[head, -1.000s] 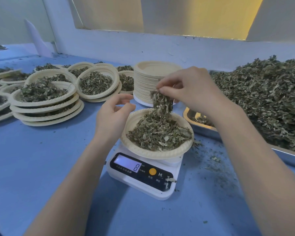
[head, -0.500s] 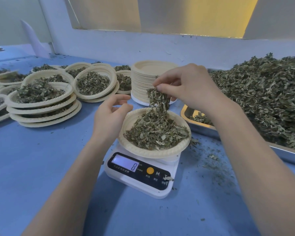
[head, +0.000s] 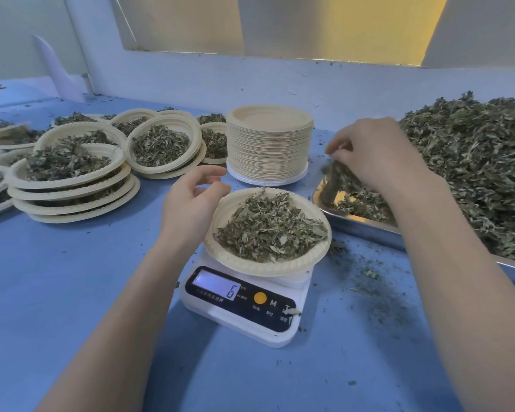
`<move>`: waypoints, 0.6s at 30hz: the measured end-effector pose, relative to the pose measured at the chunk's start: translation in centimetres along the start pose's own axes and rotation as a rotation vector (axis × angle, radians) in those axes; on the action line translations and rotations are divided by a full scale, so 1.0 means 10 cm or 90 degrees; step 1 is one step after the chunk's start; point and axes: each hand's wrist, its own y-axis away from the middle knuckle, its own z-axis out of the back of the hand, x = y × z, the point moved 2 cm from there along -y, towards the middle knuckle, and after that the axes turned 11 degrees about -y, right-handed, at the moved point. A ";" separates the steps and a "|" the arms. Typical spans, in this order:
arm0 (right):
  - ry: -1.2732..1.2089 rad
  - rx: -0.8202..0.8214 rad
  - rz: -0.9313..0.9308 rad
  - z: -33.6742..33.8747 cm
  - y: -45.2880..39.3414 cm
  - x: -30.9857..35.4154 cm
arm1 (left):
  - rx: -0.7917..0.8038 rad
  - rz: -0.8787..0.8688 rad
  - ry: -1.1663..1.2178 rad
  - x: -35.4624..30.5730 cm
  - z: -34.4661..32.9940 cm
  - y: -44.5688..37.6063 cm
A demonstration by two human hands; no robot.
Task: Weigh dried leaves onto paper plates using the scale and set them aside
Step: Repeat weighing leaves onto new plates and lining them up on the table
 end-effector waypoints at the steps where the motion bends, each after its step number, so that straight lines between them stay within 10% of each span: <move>1: 0.011 0.011 -0.012 -0.02 -0.01 -0.04 | 0.001 0.000 0.000 0.00 0.00 0.00; 18: 0.084 0.246 -0.179 -0.45 0.06 -0.52 | -0.002 0.005 -0.002 -0.01 0.01 0.01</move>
